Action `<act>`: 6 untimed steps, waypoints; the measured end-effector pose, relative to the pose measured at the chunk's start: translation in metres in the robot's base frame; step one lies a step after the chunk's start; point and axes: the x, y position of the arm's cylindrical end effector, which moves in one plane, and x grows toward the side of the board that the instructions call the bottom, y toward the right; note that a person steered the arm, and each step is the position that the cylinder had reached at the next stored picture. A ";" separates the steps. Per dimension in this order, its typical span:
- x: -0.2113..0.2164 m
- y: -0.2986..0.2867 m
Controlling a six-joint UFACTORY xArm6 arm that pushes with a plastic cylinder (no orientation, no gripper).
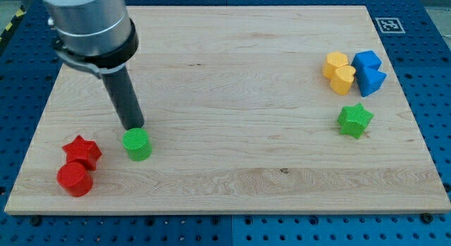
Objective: Slide green circle closer to the red star
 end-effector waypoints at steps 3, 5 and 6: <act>0.009 0.000; 0.010 0.032; 0.044 0.030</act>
